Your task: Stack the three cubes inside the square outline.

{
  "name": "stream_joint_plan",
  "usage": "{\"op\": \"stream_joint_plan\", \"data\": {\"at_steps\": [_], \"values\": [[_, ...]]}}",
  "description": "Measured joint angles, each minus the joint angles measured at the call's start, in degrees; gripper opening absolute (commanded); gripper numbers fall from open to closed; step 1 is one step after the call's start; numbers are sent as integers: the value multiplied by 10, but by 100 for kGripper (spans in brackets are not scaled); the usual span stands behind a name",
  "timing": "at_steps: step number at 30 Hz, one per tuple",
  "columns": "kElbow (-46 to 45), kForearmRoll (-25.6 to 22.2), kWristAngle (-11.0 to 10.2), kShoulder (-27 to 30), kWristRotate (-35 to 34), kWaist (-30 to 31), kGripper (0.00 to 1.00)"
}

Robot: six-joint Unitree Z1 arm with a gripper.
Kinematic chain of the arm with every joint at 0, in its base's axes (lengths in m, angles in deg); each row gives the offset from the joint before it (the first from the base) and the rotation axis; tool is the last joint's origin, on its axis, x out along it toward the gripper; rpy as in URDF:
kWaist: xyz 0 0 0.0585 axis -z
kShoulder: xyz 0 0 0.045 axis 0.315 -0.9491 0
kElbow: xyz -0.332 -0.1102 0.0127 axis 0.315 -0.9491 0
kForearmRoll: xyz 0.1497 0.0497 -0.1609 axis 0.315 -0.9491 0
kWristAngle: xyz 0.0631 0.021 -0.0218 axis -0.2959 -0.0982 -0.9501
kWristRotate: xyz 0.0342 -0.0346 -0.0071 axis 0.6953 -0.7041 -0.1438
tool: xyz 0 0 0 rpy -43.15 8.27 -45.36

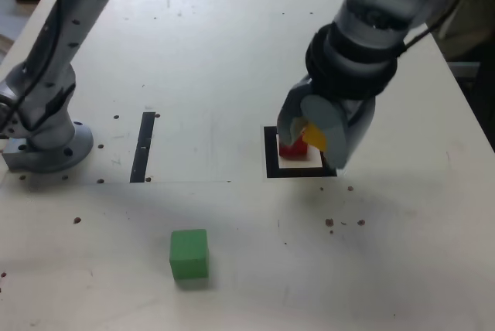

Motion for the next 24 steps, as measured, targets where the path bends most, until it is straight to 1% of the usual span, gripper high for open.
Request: {"op": "stream_joint_plan", "data": {"at_steps": [3,7,9,11,13,15,18,21,24], "values": [[-39,8,1,42,-31,-17,24],[-84,13,17,97,-66,-46,25],[-95,14,22,125,-76,-62,25],[-97,15,23,147,-82,-73,25],[-98,17,24,151,-89,-81,25],[-102,23,30,148,-97,-88,25],[-109,33,44,147,-115,-95,25],[-116,41,52,147,-127,-96,25],[-131,62,66,142,-144,-103,25]]}}
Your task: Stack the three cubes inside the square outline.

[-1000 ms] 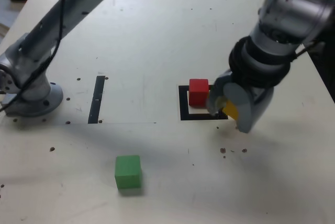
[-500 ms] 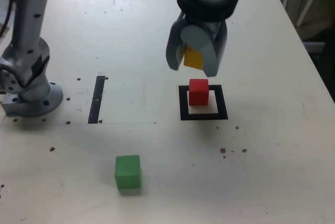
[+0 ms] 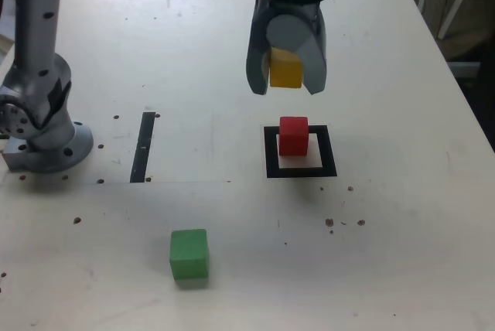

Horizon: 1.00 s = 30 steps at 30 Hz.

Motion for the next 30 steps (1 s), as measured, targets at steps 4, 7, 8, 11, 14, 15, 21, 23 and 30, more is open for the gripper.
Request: {"op": "stream_joint_plan", "data": {"at_steps": [4,7,8,11,14,15,21,23,30], "values": [[-17,26,13,-18,-4,-12,25],[-22,38,17,-32,-5,-19,25],[-24,43,17,-37,-5,-20,25],[-29,56,17,-49,-5,-23,25],[-32,63,17,-50,-4,-25,25],[-33,65,17,-50,-4,-25,25],[-40,72,19,-57,-1,-25,25],[-41,72,21,-57,-1,-25,25],[-54,74,26,-57,-1,-25,25]]}}
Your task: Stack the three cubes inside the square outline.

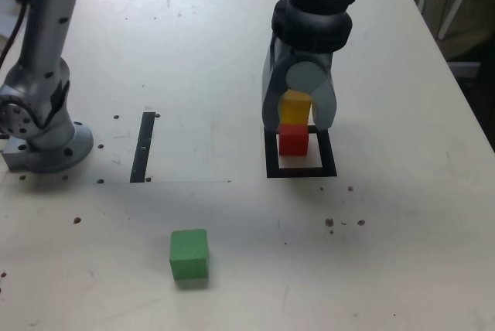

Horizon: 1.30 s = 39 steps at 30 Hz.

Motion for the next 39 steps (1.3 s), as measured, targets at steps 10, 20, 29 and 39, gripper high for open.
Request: {"op": "stream_joint_plan", "data": {"at_steps": [10,20,29,39], "values": [[-12,14,8,-1,4,0,25],[-14,22,14,-5,13,0,78],[-23,23,14,-6,16,0,100],[-39,26,-10,31,16,6,100]]}}
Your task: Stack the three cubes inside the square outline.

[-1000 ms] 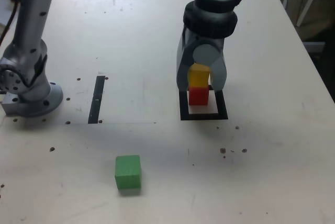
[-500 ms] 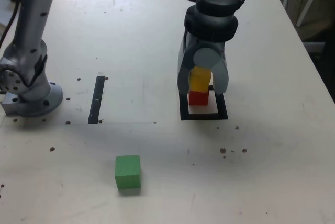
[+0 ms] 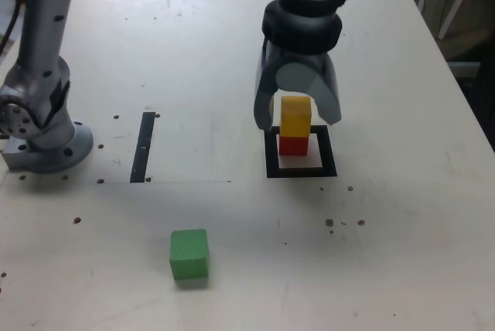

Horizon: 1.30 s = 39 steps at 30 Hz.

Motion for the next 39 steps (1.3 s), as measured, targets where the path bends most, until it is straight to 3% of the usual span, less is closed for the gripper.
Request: {"op": "stream_joint_plan", "data": {"at_steps": [8,14,18,28,39], "values": [[-5,-7,-32,57,0,41,100],[-9,-61,-65,75,5,89,100],[-39,-91,-67,98,-21,144,100],[-130,-67,-13,148,-169,260,100],[-138,-27,53,128,-298,322,99]]}}
